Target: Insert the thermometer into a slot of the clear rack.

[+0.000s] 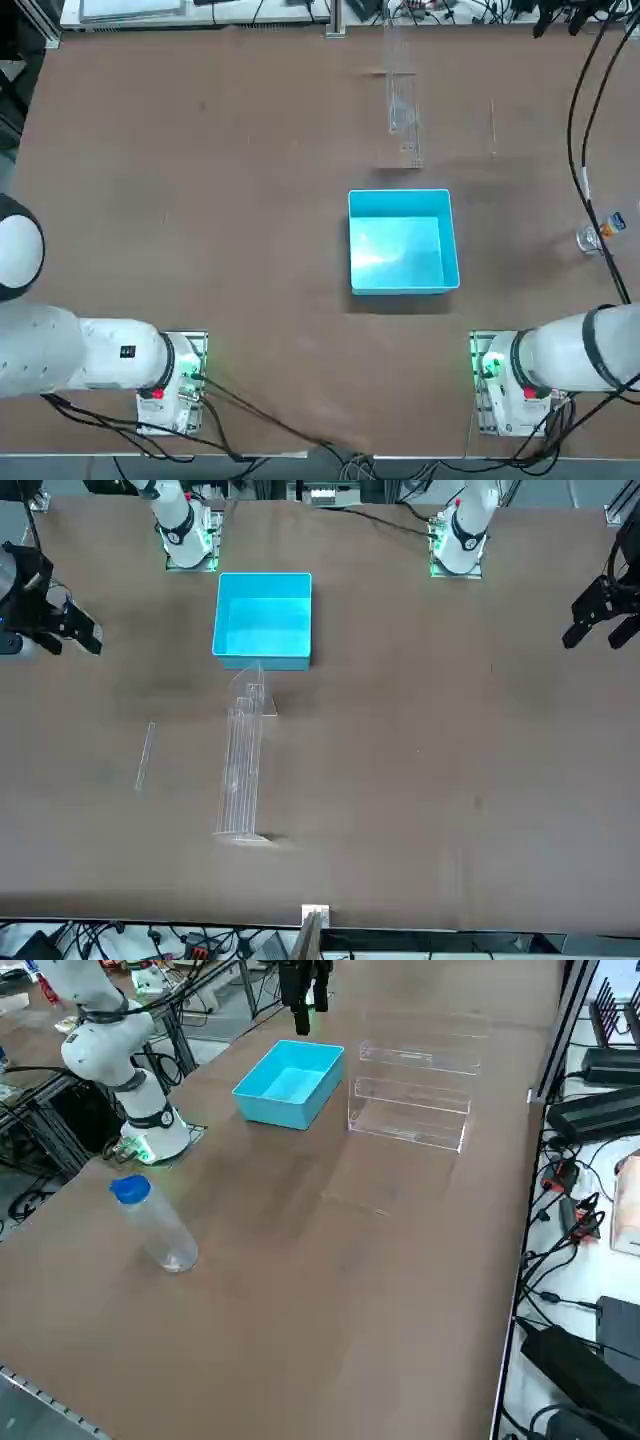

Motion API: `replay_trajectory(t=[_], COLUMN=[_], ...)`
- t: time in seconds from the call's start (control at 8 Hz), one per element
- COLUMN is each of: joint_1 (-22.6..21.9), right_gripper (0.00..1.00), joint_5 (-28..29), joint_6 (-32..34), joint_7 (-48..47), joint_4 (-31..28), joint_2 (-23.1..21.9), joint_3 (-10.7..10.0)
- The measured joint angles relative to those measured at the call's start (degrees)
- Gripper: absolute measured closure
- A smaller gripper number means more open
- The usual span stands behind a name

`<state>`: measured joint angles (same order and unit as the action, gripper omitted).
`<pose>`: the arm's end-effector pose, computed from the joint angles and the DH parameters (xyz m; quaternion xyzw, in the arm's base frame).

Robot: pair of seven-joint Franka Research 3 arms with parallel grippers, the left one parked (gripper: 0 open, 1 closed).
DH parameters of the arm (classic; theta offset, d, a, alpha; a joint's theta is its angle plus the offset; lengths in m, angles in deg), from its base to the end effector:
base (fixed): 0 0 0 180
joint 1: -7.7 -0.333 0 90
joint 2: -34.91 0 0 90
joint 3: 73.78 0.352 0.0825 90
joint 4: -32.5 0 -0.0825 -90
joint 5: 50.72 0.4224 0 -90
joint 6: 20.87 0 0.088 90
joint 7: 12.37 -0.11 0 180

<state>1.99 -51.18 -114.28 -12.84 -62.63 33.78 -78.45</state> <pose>0.5895 0.0094 0.6285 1.0000 0.0052 -0.0051 0.0033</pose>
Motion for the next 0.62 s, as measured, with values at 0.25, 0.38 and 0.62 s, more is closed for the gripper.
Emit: replay_trajectory(t=[0.25,0.38,0.62], joint_1=[0.0,0.0,0.0], right_gripper=[0.0,0.0,0.0], joint_5=[0.0,0.0,0.0], joint_6=[0.0,0.0,0.0], joint_7=[0.0,0.0,0.0], joint_4=[0.0,0.0,0.0], joint_2=[0.0,0.0,0.0], joint_3=[0.0,0.0,0.0])
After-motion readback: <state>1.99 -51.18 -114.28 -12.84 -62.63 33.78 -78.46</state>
